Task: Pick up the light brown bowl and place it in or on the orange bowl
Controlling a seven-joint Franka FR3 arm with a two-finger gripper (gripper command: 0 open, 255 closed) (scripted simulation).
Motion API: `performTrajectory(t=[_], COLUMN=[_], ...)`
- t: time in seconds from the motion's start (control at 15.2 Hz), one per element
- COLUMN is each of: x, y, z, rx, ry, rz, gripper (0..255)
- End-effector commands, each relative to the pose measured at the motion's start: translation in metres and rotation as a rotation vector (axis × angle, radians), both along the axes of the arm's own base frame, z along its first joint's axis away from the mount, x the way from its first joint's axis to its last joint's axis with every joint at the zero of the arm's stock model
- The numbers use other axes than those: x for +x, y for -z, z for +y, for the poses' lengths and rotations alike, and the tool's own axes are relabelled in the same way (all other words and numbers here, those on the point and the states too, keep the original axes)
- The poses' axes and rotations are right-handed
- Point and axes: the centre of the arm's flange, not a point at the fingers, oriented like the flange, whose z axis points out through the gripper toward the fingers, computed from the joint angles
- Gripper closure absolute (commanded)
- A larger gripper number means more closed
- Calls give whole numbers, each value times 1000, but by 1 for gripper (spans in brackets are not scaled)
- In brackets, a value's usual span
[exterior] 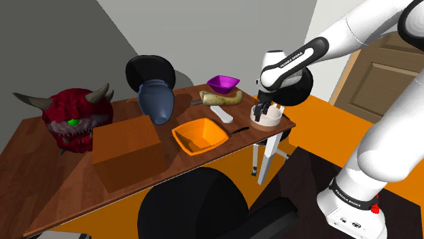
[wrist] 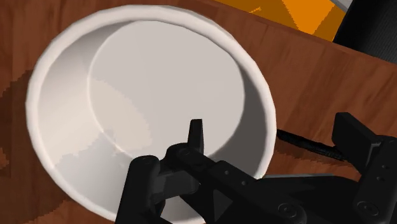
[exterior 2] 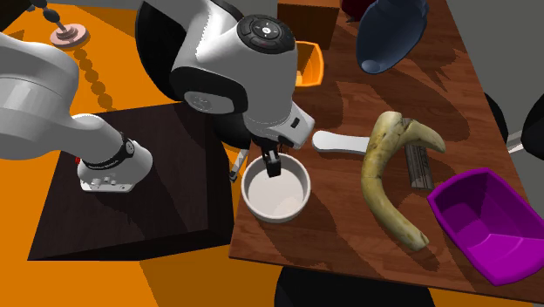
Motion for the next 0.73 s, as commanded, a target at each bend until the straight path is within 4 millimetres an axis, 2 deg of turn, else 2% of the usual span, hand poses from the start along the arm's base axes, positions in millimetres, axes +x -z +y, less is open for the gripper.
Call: performTrajectory(t=[0.0, 0.13, 0.66], x=[1, 1, 1], y=[11, 25, 25], z=[0, 0, 0], rx=[0, 0, 0], ry=[0, 0, 0], rz=[0, 0, 0], gripper=[0, 0, 0])
